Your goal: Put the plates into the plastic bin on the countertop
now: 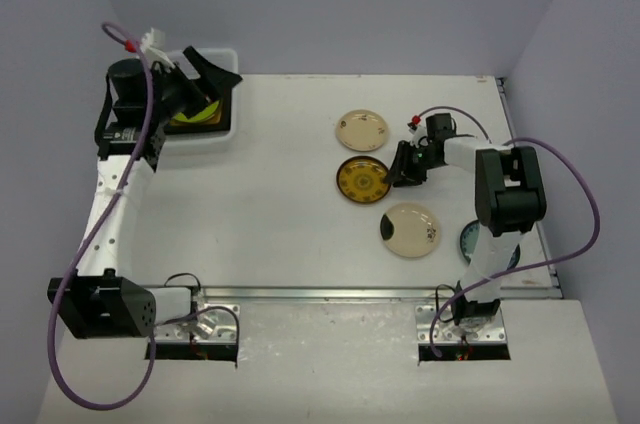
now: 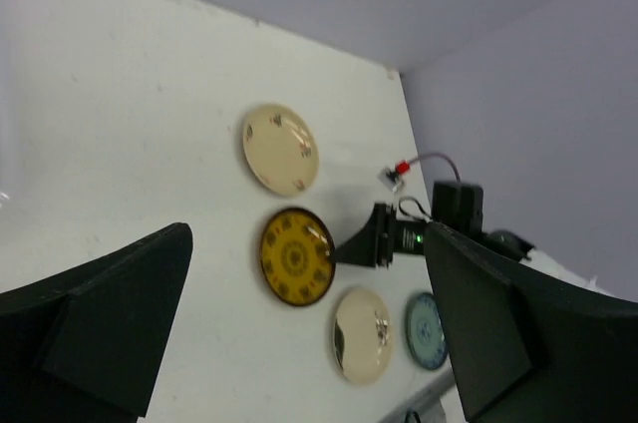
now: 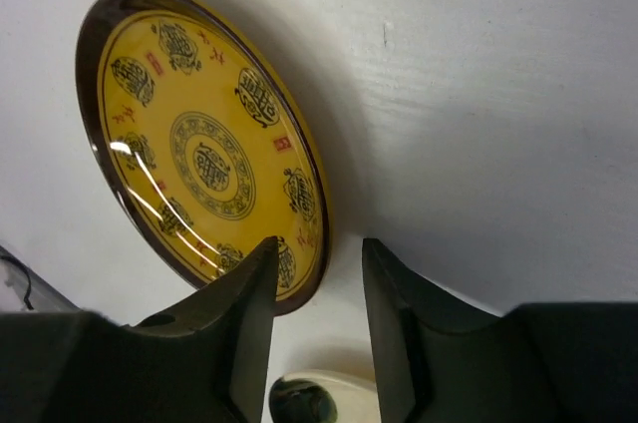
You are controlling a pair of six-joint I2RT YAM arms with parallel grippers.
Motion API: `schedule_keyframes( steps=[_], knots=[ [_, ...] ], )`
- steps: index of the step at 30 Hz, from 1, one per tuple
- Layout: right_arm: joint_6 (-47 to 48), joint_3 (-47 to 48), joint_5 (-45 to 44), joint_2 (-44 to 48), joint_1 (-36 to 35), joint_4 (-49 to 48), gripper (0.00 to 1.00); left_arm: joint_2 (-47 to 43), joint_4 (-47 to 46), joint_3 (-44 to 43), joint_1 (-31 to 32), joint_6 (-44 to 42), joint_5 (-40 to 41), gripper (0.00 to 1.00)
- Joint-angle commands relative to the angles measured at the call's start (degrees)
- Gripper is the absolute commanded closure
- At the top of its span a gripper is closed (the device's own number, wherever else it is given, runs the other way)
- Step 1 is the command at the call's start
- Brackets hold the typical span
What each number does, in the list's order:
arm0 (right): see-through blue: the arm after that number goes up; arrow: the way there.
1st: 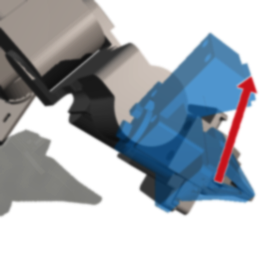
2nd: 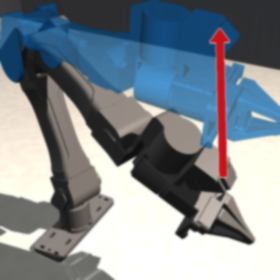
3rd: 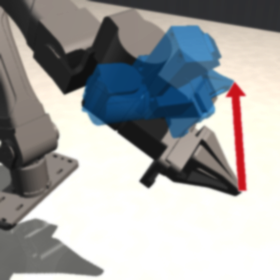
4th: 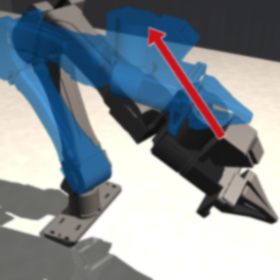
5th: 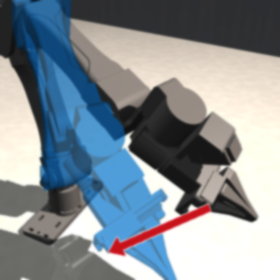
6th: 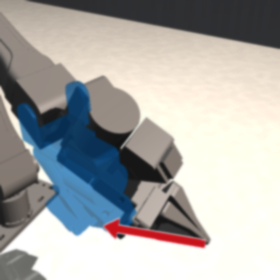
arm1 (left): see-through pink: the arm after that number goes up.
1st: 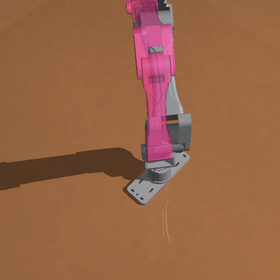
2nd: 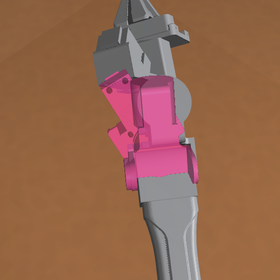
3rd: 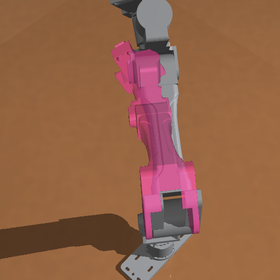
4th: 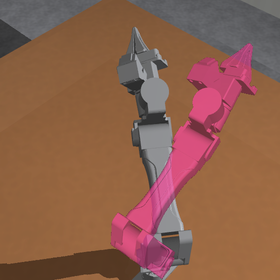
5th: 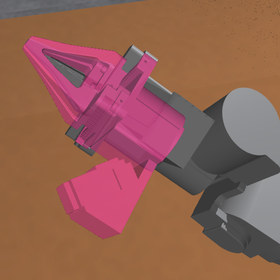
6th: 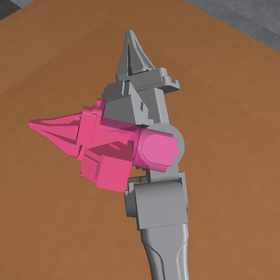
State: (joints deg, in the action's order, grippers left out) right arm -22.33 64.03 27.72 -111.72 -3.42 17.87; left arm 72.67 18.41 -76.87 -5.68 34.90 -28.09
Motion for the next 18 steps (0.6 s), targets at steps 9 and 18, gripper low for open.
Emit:
schedule_keyframes(
  steps=[9,18],
  knots=[
    [-12.22,-8.5,7.37,3.46,0.07,-15.96,1.0,1.06,-21.61,33.77,19.3,-0.16,-6.53,0.0],
    [-15.98,-15.59,18.24,14.5,-2.9,-21.46,1.0,13.53,-41.93,36.71,24.13,4.2,-13.04,0.0]
  ],
)
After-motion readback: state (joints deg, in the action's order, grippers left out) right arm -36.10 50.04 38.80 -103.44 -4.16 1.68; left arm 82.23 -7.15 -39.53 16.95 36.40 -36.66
